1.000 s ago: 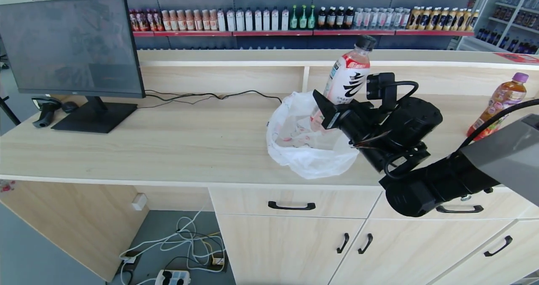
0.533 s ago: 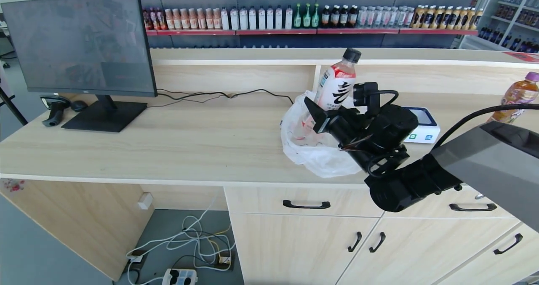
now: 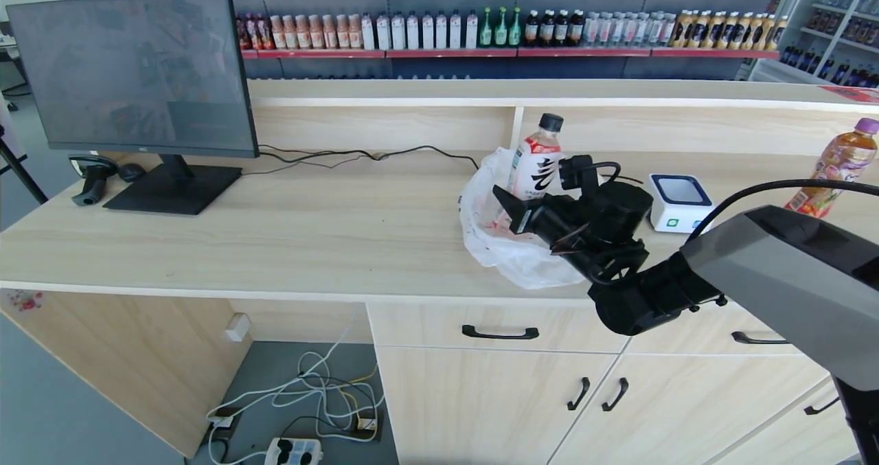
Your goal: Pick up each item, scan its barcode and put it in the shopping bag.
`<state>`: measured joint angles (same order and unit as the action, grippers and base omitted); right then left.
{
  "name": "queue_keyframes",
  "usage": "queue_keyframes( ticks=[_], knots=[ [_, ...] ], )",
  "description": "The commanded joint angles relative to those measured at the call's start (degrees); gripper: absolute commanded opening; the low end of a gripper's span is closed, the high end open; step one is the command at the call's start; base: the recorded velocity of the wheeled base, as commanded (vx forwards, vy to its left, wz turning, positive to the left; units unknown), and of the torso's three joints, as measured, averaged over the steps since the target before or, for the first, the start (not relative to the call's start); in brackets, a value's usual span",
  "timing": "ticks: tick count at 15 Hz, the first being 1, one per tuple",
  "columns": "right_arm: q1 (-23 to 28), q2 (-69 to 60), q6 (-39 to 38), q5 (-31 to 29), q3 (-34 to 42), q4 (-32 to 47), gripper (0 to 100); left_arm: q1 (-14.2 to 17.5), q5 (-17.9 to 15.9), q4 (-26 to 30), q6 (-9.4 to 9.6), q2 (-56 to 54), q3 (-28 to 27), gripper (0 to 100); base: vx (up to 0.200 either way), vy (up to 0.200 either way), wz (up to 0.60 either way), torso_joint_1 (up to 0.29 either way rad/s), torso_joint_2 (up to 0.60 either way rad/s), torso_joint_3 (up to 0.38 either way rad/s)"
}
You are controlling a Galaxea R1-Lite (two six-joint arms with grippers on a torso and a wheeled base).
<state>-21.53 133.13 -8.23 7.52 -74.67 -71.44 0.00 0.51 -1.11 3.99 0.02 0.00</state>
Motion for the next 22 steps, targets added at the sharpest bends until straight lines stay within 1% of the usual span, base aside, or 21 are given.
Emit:
queue_keyframes(
  ticks=[1, 3, 6, 12, 20, 21, 22],
  knots=[
    [0.79, 0.28, 0.49, 0.74, -3.64, 3.67, 0, 0.0, 0.02, -0.03, -0.03, -0.02, 0.0, 100, 0.0, 0.0, 0.0, 0.0, 0.0, 0.0],
    [1.58, 0.64, 2.25, 1.27, -5.31, 5.96, 0, 0.0, 0.02, -0.03, -0.03, -0.02, 0.0, 100, 0.0, 0.0, 0.0, 0.0, 0.0, 0.0],
    [1.93, 1.6, 3.22, 1.44, -5.31, 5.96, 0, 0.0, 0.02, 0.05, -0.21, -0.02, 0.0, 100, 0.0, 0.0, 0.0, 0.0, 0.0, 0.0],
    [2.02, 5.29, 4.01, 1.36, -4.35, 2.62, 0, 0.0, 0.02, -0.03, -0.03, -0.02, 0.0, 100, 0.0, 0.0, 0.0, 0.0, 0.0, 0.0],
    [1.67, 5.91, 5.68, 1.44, -3.99, 2.35, 0, 0.0, 0.02, 0.14, -0.12, -0.02, 0.0, 100, 0.0, 0.0, 0.0, 0.0, 0.0, 0.0],
    [1.49, 5.65, 5.68, 1.27, -3.29, 2.35, 100, 0.0, 0.02, 0.14, -0.12, -0.02, 0.0, 100, 0.0, 0.0, 0.0, 0.0, 0.0, 0.0],
    [1.14, 5.47, 5.42, 1.18, -3.03, 2.09, 100, 0.0, 0.02, 0.14, -0.12, -0.02, 0.0, 100, 0.0, 0.0, 0.0, 0.0, 0.0, 0.0]
  ],
)
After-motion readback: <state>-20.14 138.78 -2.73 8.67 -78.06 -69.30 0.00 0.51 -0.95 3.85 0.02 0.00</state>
